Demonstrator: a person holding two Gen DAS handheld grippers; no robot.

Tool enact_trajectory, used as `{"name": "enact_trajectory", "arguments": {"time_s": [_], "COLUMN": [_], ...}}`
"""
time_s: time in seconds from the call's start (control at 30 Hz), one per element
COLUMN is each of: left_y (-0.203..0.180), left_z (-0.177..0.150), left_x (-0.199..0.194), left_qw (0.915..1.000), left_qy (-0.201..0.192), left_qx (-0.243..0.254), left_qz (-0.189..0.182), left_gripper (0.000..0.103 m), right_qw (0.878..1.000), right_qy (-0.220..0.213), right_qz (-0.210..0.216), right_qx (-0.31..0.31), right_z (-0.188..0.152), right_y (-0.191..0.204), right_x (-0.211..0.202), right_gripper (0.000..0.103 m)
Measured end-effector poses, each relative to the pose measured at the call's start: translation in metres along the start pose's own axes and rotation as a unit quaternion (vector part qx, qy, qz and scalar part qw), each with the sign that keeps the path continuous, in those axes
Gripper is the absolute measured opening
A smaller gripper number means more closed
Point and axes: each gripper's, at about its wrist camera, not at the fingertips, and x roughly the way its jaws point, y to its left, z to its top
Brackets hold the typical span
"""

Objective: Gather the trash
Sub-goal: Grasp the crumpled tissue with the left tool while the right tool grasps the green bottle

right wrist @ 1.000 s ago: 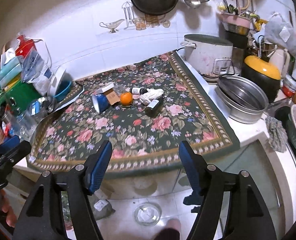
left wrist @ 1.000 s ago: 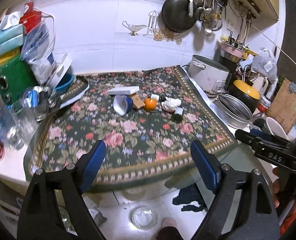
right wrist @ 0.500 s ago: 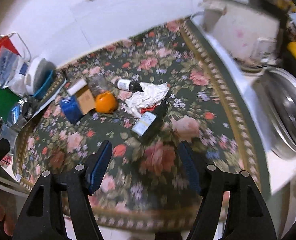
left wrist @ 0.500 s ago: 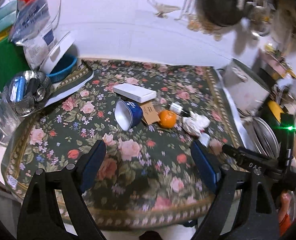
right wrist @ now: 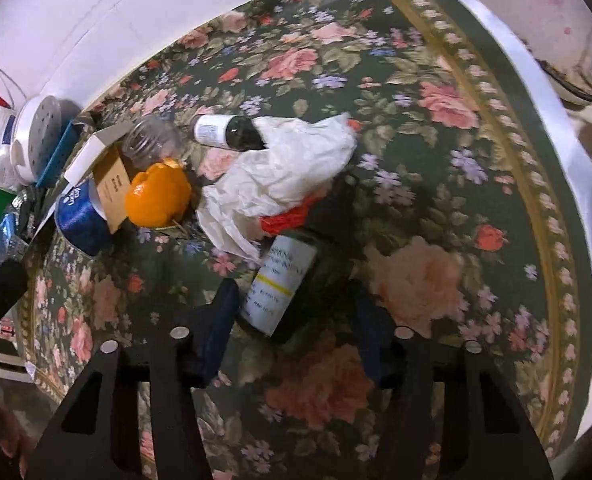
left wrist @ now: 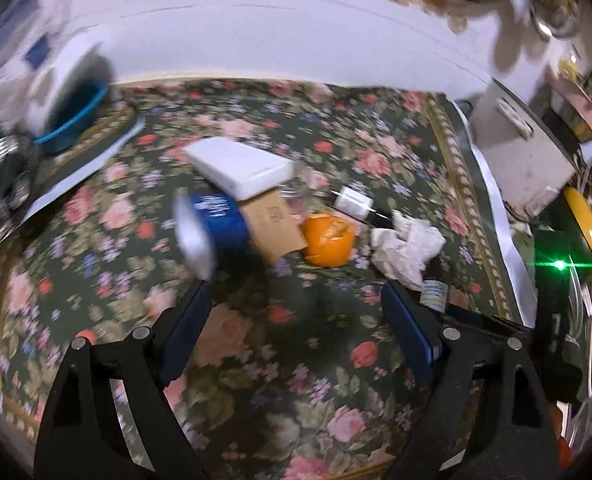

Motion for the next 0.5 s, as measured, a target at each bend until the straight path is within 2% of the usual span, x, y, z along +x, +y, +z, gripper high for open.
{"name": "enact_trajectory", "arguments": {"time_s": [0.17,0.3,0.5], "left_y": [-0.031,-0.062,-0.091], "left_z": [0.012,0.017,0.018], "left_x": [0.025,0.04,0.075], "left_qw": [0.9973,0.9921,0.9877], "left_qy": [0.025,0.028,0.053], "left_qx": [0.057,0.101,0.119], "left_qz": [-0.04,-0.069,-0.086], "left_gripper": [0.086,0.086,0.067], "right_qw": [0.999,0.998,0.997], "right_qy": [-0.006,-0.015,-0.031], "right_qz": [-0.034,-0.051,-0.06], "right_qx": [0.005,0.016,0.033], "right_z": [-0.006,-0.011,-0.014], "right_y": [-0.017,-0.034,-0.053], "right_x": [-0.01,-0.018,-0.031], "right_gripper": [0.045,0.044,0.041]}}
